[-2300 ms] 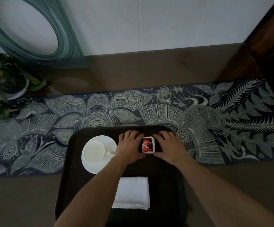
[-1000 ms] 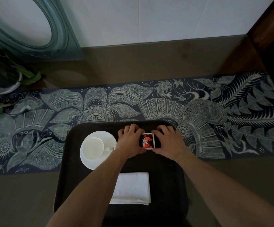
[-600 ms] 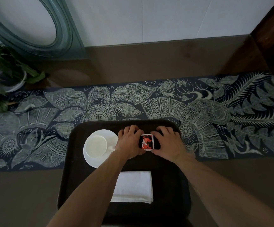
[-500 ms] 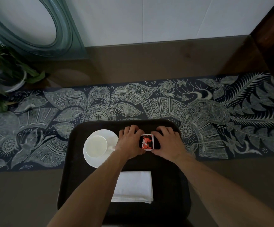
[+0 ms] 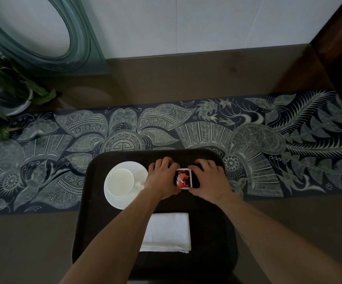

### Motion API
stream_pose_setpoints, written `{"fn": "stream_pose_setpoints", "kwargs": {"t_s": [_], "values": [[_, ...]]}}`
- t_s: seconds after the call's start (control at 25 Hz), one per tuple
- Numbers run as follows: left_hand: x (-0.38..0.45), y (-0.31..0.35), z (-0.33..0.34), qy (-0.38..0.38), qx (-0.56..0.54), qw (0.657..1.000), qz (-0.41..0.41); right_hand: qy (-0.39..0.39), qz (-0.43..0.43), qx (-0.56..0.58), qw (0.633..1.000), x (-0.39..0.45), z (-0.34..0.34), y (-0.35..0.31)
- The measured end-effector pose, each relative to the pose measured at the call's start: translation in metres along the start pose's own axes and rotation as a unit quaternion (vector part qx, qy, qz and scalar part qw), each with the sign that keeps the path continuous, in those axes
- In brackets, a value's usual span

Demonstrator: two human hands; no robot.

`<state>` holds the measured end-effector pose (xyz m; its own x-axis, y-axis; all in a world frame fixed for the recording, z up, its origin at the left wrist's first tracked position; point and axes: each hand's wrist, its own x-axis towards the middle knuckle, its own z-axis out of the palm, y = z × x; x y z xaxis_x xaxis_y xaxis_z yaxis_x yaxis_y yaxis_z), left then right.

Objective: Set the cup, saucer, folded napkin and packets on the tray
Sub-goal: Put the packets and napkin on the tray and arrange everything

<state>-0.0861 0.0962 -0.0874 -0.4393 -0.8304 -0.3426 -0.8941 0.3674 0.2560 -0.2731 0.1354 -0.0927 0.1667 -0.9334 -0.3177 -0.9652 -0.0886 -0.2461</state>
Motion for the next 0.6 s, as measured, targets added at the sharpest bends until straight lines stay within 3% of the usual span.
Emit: {"fn": "stream_pose_setpoints", "kwargs": {"t_s": [0.6], "values": [[-0.0033,0.0000,0.0007,-0.007,-0.005,1.000,-0.011,0.007,0.000,0.016,1.000,-0.0050,0.0015,-0.0016]]}}
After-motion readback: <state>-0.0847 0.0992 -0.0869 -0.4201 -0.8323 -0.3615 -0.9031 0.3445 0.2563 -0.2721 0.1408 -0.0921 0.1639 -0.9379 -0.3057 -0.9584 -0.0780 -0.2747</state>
